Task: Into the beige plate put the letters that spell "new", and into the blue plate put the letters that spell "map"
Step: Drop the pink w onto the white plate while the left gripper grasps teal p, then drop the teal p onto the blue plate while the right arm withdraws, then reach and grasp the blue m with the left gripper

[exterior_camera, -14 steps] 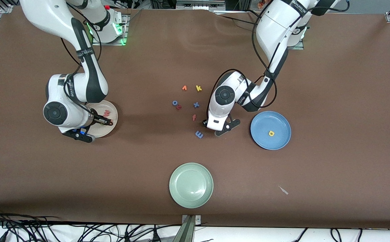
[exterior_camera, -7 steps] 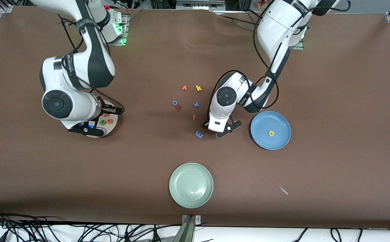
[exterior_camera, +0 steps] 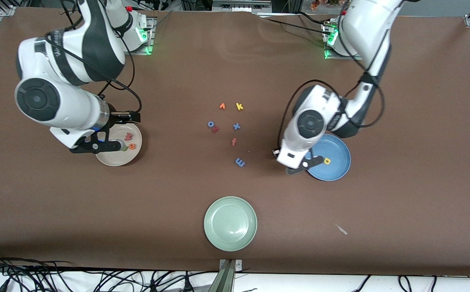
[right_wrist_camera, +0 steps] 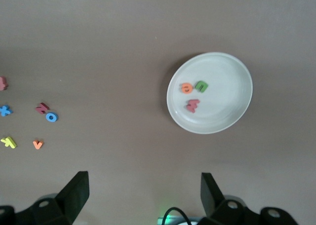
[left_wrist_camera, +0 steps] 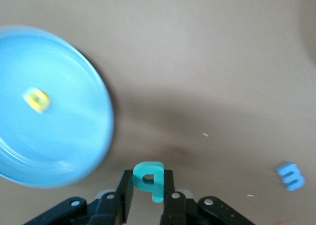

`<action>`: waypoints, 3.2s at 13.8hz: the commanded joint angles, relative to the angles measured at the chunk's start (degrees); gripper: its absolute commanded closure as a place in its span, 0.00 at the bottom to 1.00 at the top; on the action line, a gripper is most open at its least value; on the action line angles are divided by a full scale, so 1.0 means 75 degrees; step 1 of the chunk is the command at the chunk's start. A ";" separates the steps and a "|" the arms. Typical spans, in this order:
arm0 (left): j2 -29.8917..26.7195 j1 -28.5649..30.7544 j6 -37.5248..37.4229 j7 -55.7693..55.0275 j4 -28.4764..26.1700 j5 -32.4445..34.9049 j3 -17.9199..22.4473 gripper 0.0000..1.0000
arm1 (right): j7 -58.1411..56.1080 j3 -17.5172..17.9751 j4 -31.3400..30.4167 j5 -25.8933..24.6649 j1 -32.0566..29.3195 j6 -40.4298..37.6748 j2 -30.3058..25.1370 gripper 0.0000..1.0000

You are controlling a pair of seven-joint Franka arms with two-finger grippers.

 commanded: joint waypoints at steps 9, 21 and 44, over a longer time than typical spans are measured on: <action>-0.0788 0.1981 0.0561 0.4232 -0.1998 0.0177 -0.0097 0.95 | -0.0736 0.1913 -0.1410 -0.0756 -0.2887 0.0714 -0.2213 0.00; -0.0695 0.1643 0.0227 0.3053 -0.1020 0.0059 -0.0436 0.00 | -0.0701 0.1924 -0.1468 -0.0848 -0.3251 0.1019 -0.2108 0.00; 0.3020 -0.1322 0.0822 -0.6184 0.3308 -0.0034 -0.0436 0.00 | -0.0724 0.1901 -0.1468 -0.0789 -0.3216 0.0949 -0.1885 0.00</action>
